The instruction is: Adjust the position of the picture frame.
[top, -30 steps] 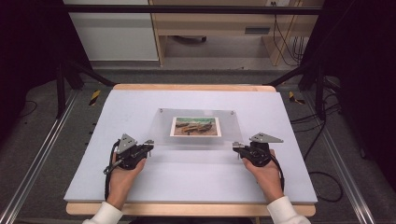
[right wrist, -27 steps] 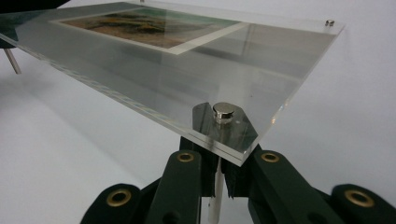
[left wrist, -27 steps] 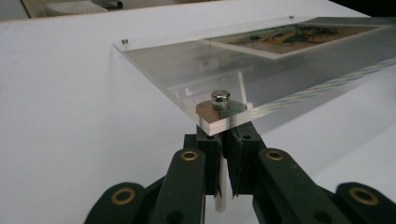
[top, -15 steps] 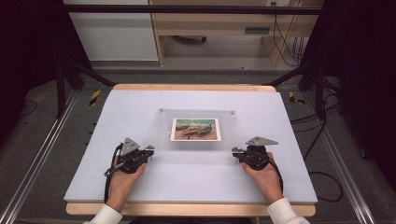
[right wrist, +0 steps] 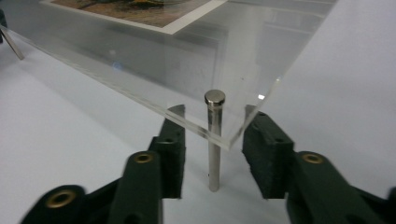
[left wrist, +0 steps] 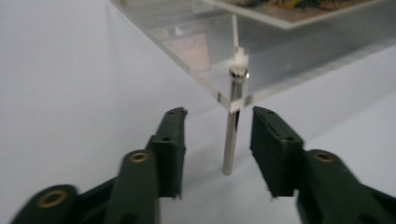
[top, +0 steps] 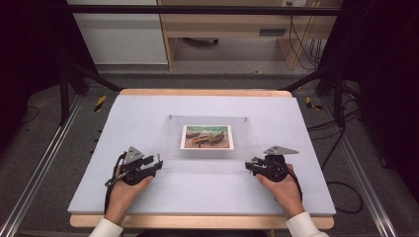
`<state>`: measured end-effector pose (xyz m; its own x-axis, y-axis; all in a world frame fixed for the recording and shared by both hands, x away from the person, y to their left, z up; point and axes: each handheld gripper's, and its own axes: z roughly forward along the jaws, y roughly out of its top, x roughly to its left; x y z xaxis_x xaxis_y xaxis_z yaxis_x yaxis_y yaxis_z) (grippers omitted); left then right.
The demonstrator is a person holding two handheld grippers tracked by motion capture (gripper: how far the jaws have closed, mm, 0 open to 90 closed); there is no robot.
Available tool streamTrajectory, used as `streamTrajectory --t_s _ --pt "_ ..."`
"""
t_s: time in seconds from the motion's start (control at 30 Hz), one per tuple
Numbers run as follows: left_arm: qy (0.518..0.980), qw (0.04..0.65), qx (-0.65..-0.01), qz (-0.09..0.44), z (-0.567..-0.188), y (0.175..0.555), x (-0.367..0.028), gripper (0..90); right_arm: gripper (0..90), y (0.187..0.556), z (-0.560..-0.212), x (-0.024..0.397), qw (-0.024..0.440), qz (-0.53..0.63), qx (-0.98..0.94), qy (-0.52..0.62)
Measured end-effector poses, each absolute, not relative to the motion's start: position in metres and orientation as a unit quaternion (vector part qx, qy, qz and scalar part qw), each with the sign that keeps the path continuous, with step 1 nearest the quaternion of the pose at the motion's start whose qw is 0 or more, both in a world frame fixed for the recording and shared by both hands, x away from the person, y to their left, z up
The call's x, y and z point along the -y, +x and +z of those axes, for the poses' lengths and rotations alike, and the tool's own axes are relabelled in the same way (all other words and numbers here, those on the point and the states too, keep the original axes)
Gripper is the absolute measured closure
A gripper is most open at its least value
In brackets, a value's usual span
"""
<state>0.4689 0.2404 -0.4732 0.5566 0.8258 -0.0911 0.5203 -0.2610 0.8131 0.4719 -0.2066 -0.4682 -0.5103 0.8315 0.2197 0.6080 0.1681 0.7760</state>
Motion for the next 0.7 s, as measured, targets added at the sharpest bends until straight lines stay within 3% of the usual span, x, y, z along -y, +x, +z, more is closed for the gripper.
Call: streamTrajectory --t_s 0.13,0.37,0.47,0.7 --pt "0.774 0.431 -0.432 0.166 -0.471 0.468 -0.245 35.2 35.2 0.467 -0.469 0.212 0.120 0.426 -0.757 0.481" --pt "0.759 0.465 -0.428 0.159 -0.458 0.468 -0.253 18.4 18.2 0.461 -0.460 0.219 0.121 0.443 -0.748 0.478" --pt "0.755 0.478 -0.420 0.160 -0.453 0.467 -0.251 14.0 13.8 0.461 -0.454 0.220 0.133 0.457 -0.745 0.467" --pt "0.752 0.480 -0.420 0.165 -0.447 0.475 -0.242 11.7 13.2 0.471 -0.446 0.213 0.146 0.471 -0.738 0.461"
